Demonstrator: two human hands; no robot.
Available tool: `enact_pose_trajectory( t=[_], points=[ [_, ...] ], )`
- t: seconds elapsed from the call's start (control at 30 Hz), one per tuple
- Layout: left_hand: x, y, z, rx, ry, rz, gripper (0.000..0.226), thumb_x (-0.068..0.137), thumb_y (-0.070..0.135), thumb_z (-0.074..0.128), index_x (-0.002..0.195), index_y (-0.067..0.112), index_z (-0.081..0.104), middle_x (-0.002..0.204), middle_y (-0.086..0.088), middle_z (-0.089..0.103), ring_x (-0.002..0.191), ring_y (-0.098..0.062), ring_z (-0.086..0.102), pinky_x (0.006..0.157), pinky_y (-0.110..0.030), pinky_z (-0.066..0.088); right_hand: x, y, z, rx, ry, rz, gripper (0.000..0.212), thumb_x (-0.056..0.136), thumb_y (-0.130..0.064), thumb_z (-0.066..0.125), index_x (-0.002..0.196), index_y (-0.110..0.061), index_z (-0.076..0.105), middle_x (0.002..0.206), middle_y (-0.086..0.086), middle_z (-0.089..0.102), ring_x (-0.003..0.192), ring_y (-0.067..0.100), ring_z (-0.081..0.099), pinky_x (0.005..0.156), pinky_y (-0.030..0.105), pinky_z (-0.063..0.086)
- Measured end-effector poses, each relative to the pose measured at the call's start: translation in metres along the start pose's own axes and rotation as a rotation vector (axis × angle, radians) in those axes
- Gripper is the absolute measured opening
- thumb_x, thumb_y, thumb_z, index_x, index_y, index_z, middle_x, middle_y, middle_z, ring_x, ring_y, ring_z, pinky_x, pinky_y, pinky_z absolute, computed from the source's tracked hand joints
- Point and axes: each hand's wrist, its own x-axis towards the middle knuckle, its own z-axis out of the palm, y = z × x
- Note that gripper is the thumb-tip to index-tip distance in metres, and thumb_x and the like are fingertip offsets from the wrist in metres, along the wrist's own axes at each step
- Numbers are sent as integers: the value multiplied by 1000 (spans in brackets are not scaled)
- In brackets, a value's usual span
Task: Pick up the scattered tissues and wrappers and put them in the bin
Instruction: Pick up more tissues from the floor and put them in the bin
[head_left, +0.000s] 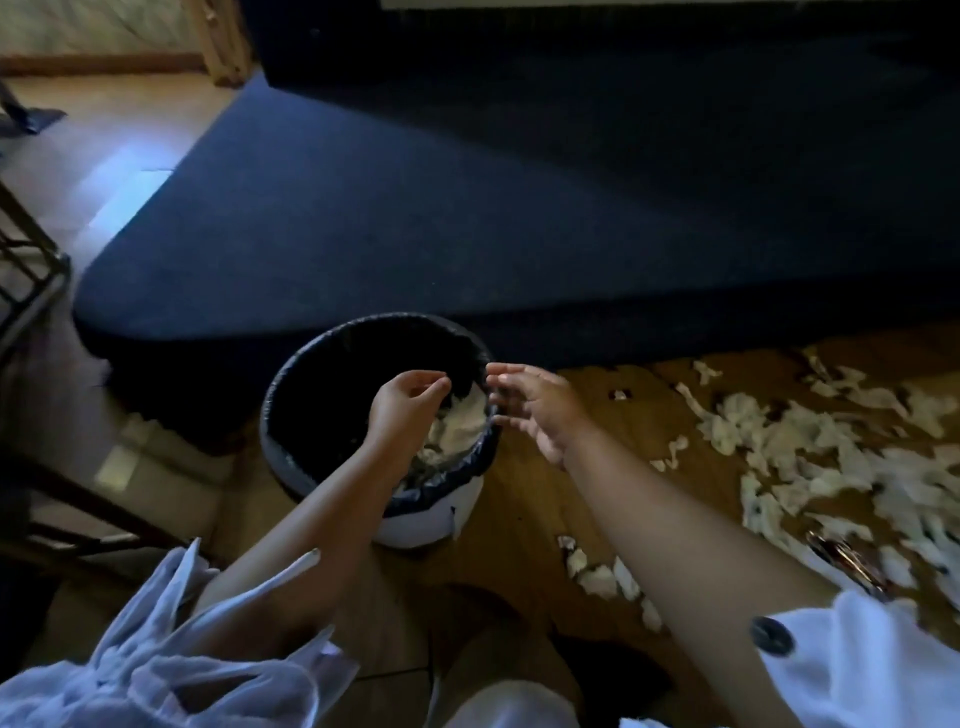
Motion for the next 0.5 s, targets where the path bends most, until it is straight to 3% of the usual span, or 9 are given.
enact_pose_trajectory(
  t=[0.17, 0.3, 0.37, 0.5],
  points=[
    [-31, 4, 74, 31, -236, 68, 22, 89, 26, 59, 108, 18, 67, 101, 1, 68, 90, -14, 64, 74, -28, 51, -27, 22, -89, -34, 174, -33, 20, 95, -12, 45, 94, -18, 64, 92, 0, 64, 85, 14, 59, 73, 29, 48],
    [-52, -15, 130, 97, -385, 55, 20, 89, 28, 60, 106, 20, 66, 98, 5, 65, 78, -4, 58, 57, -13, 41, -44, 53, -156, -46, 353, 47, 21, 96, -11, 43, 96, -16, 63, 90, 1, 62, 75, 11, 57, 64, 25, 47],
    [-57, -30, 152, 139, -445, -17, 21, 88, 28, 60, 106, 19, 65, 98, 5, 64, 75, -2, 55, 54, -12, 39, -49, 71, -187, -46, 439, 118, 21, 96, -10, 42, 102, -12, 62, 88, 1, 61, 73, 11, 56, 63, 24, 46],
    [-56, -64, 191, 241, -531, -148, 29, 87, 30, 62, 111, 15, 64, 107, 1, 65, 96, -13, 61, 80, -28, 52, -51, 121, -243, -69, 599, 284, 25, 96, -9, 43, 111, -4, 61, 85, 2, 60, 70, 12, 53, 60, 24, 43]
  ],
)
